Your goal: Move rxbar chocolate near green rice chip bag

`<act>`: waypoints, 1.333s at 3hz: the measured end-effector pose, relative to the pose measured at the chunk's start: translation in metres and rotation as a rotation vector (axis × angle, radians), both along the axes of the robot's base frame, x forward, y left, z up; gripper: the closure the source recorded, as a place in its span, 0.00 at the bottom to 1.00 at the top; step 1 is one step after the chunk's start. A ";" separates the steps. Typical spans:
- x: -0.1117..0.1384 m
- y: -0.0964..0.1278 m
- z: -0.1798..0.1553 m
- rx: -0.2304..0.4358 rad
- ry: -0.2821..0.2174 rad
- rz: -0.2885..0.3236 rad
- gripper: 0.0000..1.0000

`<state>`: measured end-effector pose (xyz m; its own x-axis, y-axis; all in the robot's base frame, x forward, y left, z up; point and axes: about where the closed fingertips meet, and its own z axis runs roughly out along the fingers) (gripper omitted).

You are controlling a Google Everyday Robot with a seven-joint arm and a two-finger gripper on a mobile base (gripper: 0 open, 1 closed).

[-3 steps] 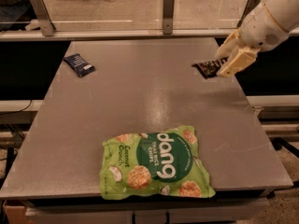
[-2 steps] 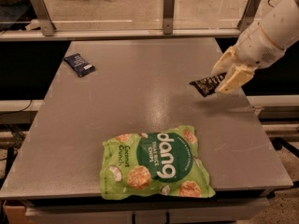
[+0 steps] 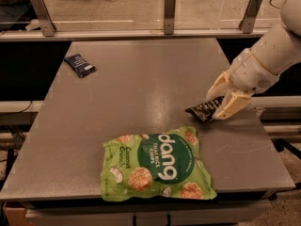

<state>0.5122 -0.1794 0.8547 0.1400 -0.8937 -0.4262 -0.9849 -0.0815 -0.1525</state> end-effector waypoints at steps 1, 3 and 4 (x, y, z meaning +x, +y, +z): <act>-0.018 0.013 -0.007 0.006 0.030 0.043 0.82; -0.040 0.038 -0.011 0.022 0.077 0.114 0.36; -0.045 0.043 -0.012 0.025 0.086 0.123 0.13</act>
Offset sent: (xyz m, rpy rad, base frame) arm -0.0480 0.0414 -0.0117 0.0224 0.0947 0.1400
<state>0.4672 -0.1362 0.8425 0.2096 -0.8609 -0.4637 -0.9773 -0.1996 -0.0712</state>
